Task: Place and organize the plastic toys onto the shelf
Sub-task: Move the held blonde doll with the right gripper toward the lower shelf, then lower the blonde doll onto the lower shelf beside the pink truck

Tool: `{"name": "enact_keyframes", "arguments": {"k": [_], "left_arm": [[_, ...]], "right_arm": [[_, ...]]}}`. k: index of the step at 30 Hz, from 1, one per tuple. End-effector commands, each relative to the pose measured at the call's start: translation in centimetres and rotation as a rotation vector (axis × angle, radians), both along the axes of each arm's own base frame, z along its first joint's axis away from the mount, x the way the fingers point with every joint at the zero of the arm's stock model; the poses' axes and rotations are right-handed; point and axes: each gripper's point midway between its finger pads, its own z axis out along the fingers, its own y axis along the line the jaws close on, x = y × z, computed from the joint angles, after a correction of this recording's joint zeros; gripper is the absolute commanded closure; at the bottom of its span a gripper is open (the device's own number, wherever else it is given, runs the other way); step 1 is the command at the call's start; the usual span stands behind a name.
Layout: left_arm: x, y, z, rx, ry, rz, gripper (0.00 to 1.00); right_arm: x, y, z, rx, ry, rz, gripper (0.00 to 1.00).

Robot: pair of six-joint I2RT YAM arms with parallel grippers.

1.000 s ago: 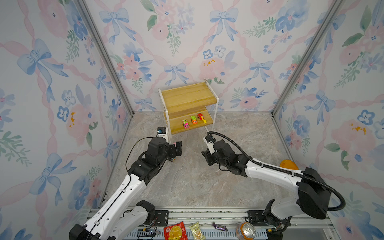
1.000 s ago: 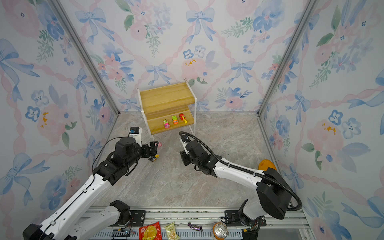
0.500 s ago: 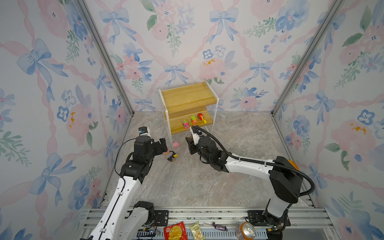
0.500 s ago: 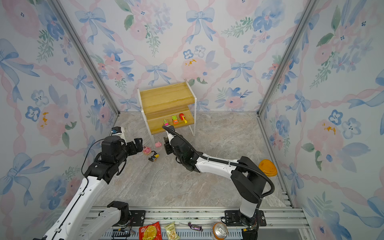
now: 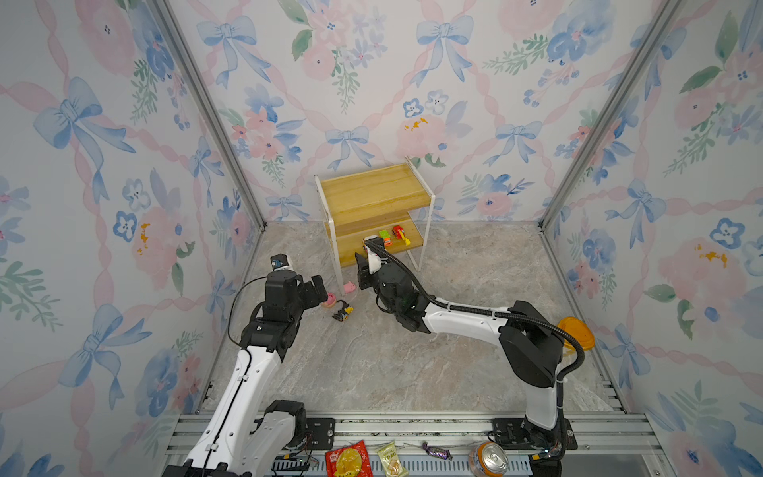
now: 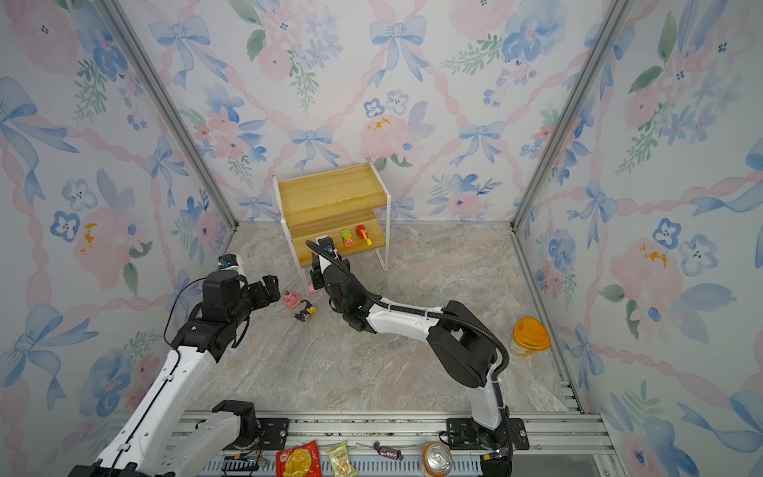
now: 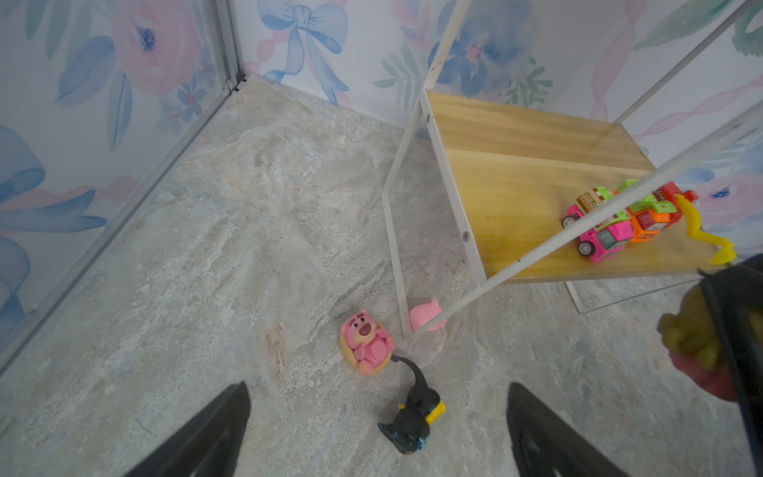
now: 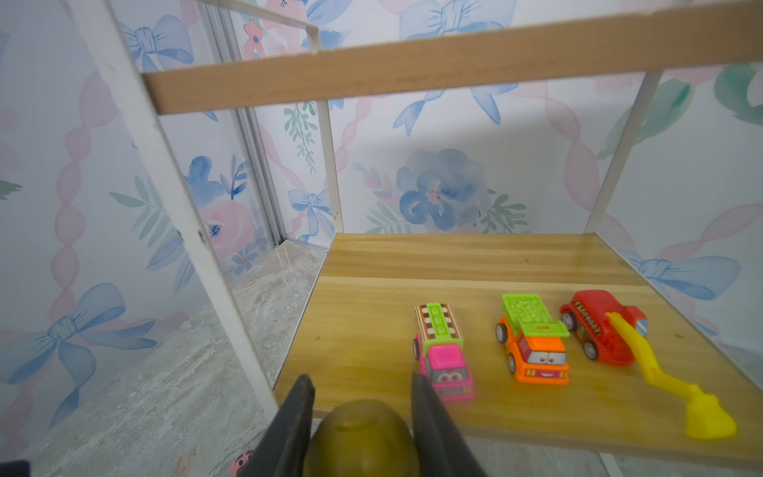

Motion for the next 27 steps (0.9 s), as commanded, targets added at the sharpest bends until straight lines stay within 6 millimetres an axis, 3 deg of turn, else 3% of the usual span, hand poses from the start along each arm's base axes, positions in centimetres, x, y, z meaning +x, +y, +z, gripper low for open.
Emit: {"name": "enact_keyframes", "arguments": {"k": [1,27], "left_arm": [[0.1,0.0,-0.7,-0.021,0.010,0.000,0.03],[0.1,-0.1,-1.1,-0.061,0.017,-0.021,0.03]], "right_arm": [[0.8,0.5,1.8,0.054,-0.051,-0.031,0.74],[2.4,4.0,1.2,0.107,-0.089,-0.042,0.74]]}}
